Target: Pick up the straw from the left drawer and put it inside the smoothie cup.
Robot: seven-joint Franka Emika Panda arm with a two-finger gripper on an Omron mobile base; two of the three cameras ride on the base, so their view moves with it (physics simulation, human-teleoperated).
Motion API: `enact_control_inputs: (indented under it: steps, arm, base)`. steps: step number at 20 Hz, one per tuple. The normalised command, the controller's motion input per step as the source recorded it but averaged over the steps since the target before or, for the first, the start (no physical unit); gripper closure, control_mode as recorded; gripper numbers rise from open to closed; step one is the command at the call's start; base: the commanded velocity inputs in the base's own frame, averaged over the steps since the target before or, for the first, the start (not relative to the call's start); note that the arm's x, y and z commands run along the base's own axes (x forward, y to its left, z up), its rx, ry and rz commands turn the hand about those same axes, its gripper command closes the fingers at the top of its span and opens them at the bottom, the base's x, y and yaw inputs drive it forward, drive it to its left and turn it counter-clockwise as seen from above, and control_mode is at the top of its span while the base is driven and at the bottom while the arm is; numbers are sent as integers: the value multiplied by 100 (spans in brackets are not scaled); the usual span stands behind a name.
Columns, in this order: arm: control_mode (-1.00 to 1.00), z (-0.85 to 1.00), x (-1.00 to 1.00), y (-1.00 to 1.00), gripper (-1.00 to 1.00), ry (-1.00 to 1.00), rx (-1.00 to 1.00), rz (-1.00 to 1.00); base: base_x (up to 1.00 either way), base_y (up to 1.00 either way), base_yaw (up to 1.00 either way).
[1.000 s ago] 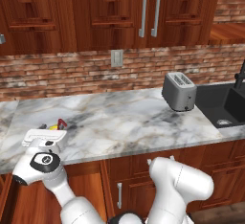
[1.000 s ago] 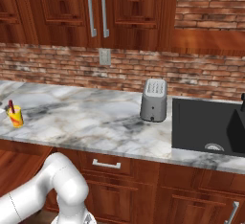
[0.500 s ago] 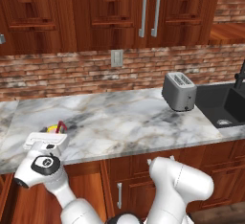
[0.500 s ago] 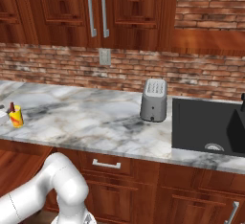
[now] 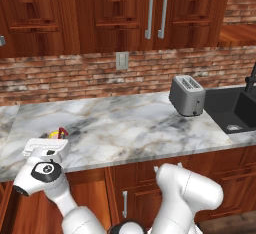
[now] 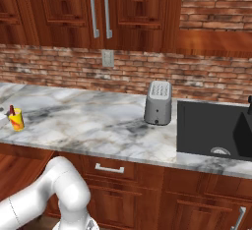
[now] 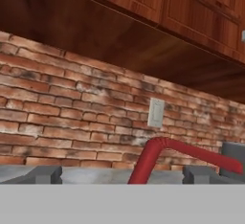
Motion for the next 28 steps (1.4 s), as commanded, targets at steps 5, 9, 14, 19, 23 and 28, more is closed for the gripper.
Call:
enact_control_inputs:
  steps: [5,9,14,19,23,28]
  arm:
    - [-100,-8,15,22,-100,5,0,0]
    - [-100,-21,14,24,-100,9,0,0]
    - [-100,-22,7,20,-100,9,0,0]
    - [-100,-23,4,16,-100,7,0,0]
    - [-100,-16,0,9,-100,2,0,0]
    - [-100,-1,0,2,-100,0,0,0]
  base:
    - [0,0,0]
    - [0,0,0]
    - [0,0,0]
    - [0,0,0]
    - [0,0,0]
    - [0,0,0]
